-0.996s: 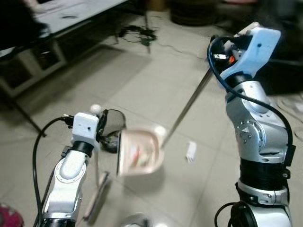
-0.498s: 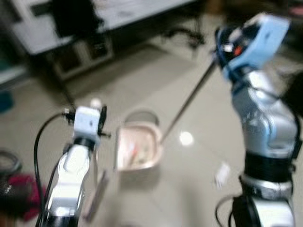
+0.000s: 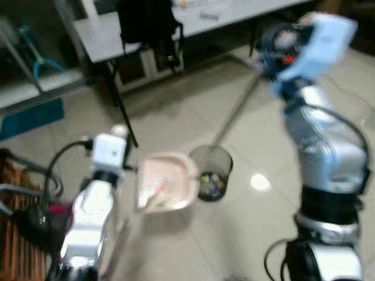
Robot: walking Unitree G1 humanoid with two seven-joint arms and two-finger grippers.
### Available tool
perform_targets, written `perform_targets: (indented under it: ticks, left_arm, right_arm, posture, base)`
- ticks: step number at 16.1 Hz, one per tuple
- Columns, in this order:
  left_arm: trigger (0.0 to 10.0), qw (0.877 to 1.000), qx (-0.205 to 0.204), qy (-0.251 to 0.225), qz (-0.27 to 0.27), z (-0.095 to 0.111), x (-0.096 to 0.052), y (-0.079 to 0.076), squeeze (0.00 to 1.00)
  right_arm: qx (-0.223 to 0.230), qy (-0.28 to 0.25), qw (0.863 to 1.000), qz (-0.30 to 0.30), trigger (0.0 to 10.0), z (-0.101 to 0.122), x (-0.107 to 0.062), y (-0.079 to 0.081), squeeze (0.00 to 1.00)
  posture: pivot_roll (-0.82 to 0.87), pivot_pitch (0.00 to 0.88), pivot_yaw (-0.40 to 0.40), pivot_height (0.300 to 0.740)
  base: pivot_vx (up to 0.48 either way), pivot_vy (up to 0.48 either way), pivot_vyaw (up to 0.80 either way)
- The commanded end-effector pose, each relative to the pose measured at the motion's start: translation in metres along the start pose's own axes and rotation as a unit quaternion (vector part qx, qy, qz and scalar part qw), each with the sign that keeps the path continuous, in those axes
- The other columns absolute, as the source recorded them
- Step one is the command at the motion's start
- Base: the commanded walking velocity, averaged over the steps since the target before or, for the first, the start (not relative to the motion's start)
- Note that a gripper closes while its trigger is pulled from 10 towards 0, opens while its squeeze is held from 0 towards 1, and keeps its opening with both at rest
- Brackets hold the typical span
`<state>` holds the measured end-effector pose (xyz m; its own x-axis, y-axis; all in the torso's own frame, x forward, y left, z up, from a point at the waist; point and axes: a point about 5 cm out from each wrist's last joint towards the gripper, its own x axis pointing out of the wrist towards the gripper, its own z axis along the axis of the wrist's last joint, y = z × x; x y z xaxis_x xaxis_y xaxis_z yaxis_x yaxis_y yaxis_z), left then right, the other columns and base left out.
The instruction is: Sweep floor
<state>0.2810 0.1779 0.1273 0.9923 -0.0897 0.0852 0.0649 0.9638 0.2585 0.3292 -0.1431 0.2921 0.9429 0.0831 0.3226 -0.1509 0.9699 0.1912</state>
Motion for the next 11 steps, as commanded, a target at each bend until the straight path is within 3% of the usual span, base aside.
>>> perform_targets:
  ticks: [1, 5, 11]
  left_arm:
    - [10.0, 1.0, 0.01, -0.008, 0.005, 0.004, 0.002, 0.005, 0.0]
    - [10.0, 1.0, 0.005, -0.008, -0.005, 0.004, 0.006, 0.0, 0.0]
    - [10.0, 1.0, 0.0, -0.006, -0.014, 0.001, 0.006, -0.005, 0.0]
  right_arm:
    - [0.007, -0.03, 0.999, 0.013, 10.0, 0.014, -0.001, 0.01, 0.0]
    - [-0.001, -0.043, 0.999, -0.018, 10.0, 0.022, -0.003, -0.004, 0.0]
    - [-0.014, -0.05, 0.998, -0.024, 10.0, 0.025, -0.005, -0.007, 0.0]
  posture:
    - [-0.06, 0.033, 0.093, 0.74]
    - [-0.07, 0.025, 0.102, 0.74]
    - [-0.08, 0.015, 0.112, 0.74]
  base:
    - [0.39, 0.0, 0.0]
    - [0.391, 0.0, -0.8]
    - [0.392, 0.0, 0.0]
